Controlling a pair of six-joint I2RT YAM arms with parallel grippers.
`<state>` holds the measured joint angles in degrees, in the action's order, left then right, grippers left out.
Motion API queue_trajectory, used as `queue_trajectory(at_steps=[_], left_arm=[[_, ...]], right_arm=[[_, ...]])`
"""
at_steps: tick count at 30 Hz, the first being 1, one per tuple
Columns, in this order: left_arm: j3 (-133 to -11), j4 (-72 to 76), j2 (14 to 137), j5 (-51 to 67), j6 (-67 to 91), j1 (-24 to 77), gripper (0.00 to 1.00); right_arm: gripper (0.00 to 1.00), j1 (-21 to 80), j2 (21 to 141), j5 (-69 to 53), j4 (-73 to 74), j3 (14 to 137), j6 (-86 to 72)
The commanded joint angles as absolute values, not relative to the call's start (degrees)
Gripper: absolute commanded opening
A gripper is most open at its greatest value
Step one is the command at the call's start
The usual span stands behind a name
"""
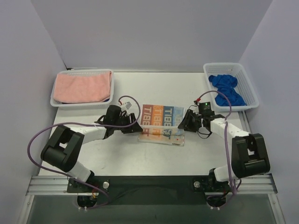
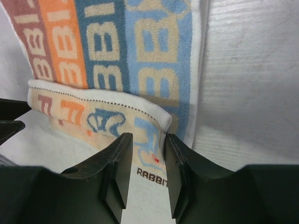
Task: Fold and stack the towels
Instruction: Fold the towel
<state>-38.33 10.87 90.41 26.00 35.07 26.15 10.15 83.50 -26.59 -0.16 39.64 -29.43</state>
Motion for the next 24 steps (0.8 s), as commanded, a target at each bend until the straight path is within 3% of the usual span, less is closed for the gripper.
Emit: queue_trajectory(at_steps=[1,9,15,19,24], left_arm=[[-37.1,11.1,87.3,28.3,34.6,26.0,0.58],[-33.8,11.0,82.4,29.2,36.4,26.7,0.59],[-32.3,6.7,75.5,25.9,35.7,26.9,0.73],[-33.4,2.4,73.0,23.1,32.6,27.3,0.82],[-35.8,-2.3,72.3,21.7,29.5,27.5,0.84]], right_arm=[[0.34,11.2,79.5,-26.8,2.8,39.0,-26.6],[0.34,13.9,75.4,-27.4,3.8,35.3,-24.4],[0.35,14.0,70.1,-23.6,5.4,29.6,-26.7],[0.48,14.1,67.6,-21.9,8.0,29.2,-26.5],[0.53,15.5,65.7,-20.5,11.0,35.0,-20.7]])
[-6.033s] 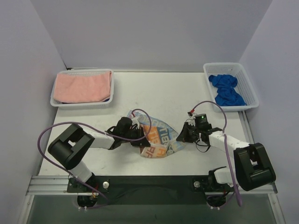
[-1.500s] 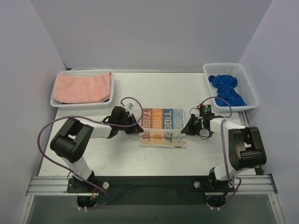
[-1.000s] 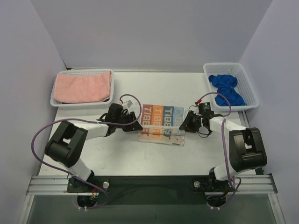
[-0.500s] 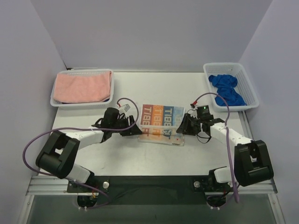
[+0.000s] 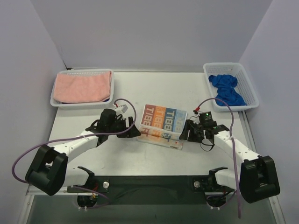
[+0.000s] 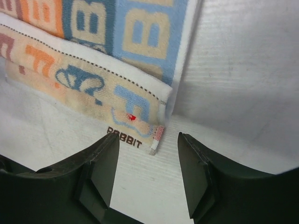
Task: Fold and stack the towels
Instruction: Fold the towel
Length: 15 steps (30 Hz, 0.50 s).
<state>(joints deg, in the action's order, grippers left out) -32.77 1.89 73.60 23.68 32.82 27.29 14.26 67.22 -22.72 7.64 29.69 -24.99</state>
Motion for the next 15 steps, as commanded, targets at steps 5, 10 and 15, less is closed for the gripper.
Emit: queue_trajectory(at_steps=[5,10,15], left_arm=[[-37.4,-7.9,69.4,17.7,25.9,27.0,0.86],[-37.3,-14.1,64.3,13.5,22.4,25.1,0.89],[-35.9,-17.9,55.8,10.5,19.0,24.3,0.89]], right_arm=[[0.63,20.3,70.9,-21.7,12.0,44.3,-11.9],[0.66,22.8,82.6,-24.5,12.5,54.4,-4.8],[0.64,24.1,92.6,-29.1,13.7,60.3,-1.7]])
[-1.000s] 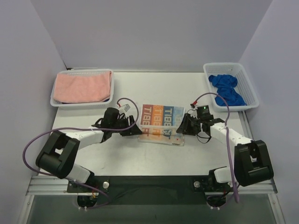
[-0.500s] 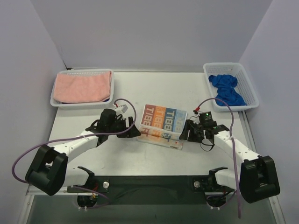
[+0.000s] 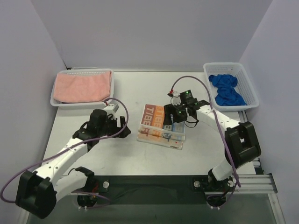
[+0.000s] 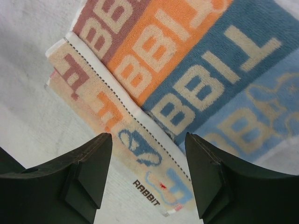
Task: Fold and stack the towels
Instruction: Fold the towel
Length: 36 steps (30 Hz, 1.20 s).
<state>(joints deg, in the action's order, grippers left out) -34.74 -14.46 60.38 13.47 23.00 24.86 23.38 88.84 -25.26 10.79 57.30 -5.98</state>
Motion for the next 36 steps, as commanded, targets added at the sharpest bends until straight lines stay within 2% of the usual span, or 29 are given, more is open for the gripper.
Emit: queue_trajectory(at_steps=[1,7,14,16,26,36], left_arm=[[-35.4,-18.3,54.3,10.4,18.7,24.1,0.89],[-32.0,-18.1,41.6,9.8,17.0,23.8,0.90],[-29.9,-17.9,31.4,0.5,16.6,23.8,0.95],[-30.0,-18.3,30.9,-1.7,16.5,23.9,0.98],[-29.9,-18.2,29.5,-5.4,16.5,23.8,0.97],[-29.8,-17.6,29.3,-5.5,16.1,23.8,0.97]], right_arm=[[0.63,24.2,93.7,-29.9,13.8,60.9,-1.0],[0.63,26.3,100.2,-34.3,13.9,64.6,1.0],[0.64,28.4,103.8,-36.6,14.3,66.1,1.7],[0.64,28.6,104.7,-36.9,14.2,66.5,1.7],[0.63,29.8,105.8,-37.9,15.8,67.1,2.4],[0.61,33.5,99.3,-40.2,19.5,64.2,2.4]])
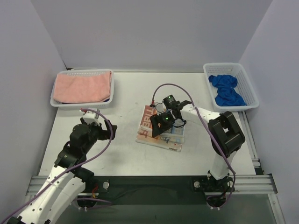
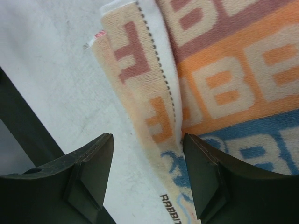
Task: Fold and stack the towels
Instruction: Fold the towel
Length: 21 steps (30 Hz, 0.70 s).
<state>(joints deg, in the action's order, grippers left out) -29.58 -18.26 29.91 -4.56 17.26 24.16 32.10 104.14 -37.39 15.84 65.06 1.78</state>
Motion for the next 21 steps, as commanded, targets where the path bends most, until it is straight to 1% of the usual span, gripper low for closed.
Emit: queue_trajectory(at_steps=[1,17,20,21], left_arm=[[-29.7,-17.5,29.3,-5.6,16.1,23.8,0.97],[-29.4,-16.6,28.7,-4.4,16.3,23.9,0.97],[-29.2,-16.3,28.8,-3.5,17.1,24.1,0.97],[-29.1,-16.1,29.1,-3.0,18.0,24.3,0.97]], right_arm=[[0.61,33.9,99.0,-40.1,19.8,63.9,2.3],[0.60,45.6,94.2,-36.3,23.0,60.9,-1.8],[0.60,45.7,90.1,-32.2,23.1,61.2,-3.4],[0.60,45.4,89.2,-27.5,23.1,61.0,-4.6]])
